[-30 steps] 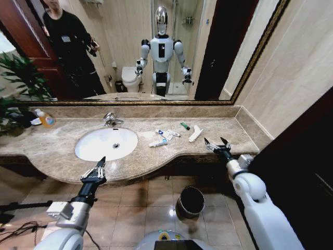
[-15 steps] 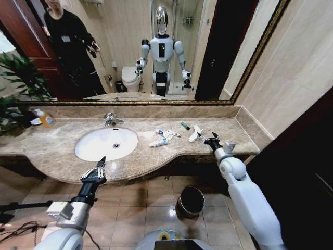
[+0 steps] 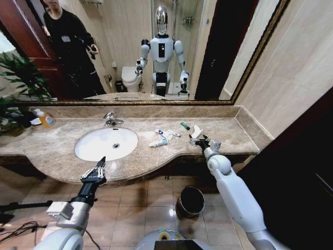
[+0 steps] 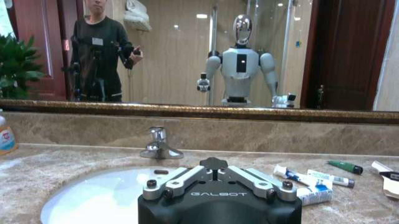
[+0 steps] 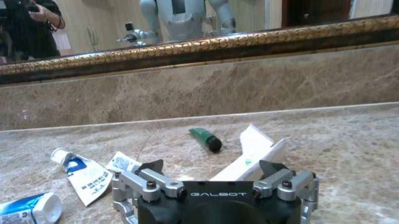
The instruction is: Pick up the trash from the sink and place it in the trash bin.
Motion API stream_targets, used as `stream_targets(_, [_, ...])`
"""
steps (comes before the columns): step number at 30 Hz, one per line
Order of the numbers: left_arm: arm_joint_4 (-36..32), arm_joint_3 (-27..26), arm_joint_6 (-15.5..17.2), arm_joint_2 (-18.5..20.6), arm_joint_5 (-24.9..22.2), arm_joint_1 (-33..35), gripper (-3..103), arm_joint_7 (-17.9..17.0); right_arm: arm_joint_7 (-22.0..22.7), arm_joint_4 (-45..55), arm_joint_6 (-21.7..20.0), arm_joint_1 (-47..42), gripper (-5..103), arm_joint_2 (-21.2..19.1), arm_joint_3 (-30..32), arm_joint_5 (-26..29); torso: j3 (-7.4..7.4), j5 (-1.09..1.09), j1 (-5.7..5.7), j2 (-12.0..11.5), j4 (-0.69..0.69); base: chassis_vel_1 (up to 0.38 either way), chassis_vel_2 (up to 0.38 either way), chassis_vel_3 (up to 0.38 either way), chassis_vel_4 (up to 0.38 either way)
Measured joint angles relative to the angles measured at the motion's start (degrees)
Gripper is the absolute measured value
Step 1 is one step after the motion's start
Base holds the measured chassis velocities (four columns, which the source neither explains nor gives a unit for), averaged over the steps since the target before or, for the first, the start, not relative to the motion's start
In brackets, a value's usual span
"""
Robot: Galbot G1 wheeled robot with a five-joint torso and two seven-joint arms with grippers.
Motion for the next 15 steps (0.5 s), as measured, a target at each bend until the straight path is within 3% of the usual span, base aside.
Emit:
stream_targets(4, [0.0,0.0,0.0,0.0,0.0,0.0,0,0.0,0.78,-1.02,-0.05,0.57,99,0.7,-0.44,-0.15,0.0,0.0,0.0,0.0,0.0,0.0,0.0,0.0,0.0])
stream_targets(5, [0.0,0.0,0.0,0.0,0.0,0.0,0,0.0,1.08,-1.4,-0.06,0.65,91,0.91,-0.54,-0.38,0.0,0.0,0.0,0.0,0.0,0.0,0.0,0.0,0.0])
stream_targets(8, [0.0,0.0,0.0,0.0,0.0,0.0,0,0.0,1.26,-1.65,-0.07,0.65,88,0.98,-0.54,-0.53,0.0,0.0,0.0,0.0,0.0,0.0,0.0,0.0,0.0])
stream_targets(11, [0.0,0.0,0.0,0.0,0.0,0.0,0,0.0,1.35,-2.14,-0.07,0.63,77,0.74,-0.35,-0.85,0.0,0.0,0.0,0.0,0.0,0.0,0.0,0.0,0.0])
stream_targets(15, [0.0,0.0,0.0,0.0,0.0,0.0,0,0.0,1.34,-2.3,-0.01,0.46,76,0.23,-0.23,-1.37,0.0,0.01,0.0,0.0,0.0,0.0,0.0,0.0,0.0])
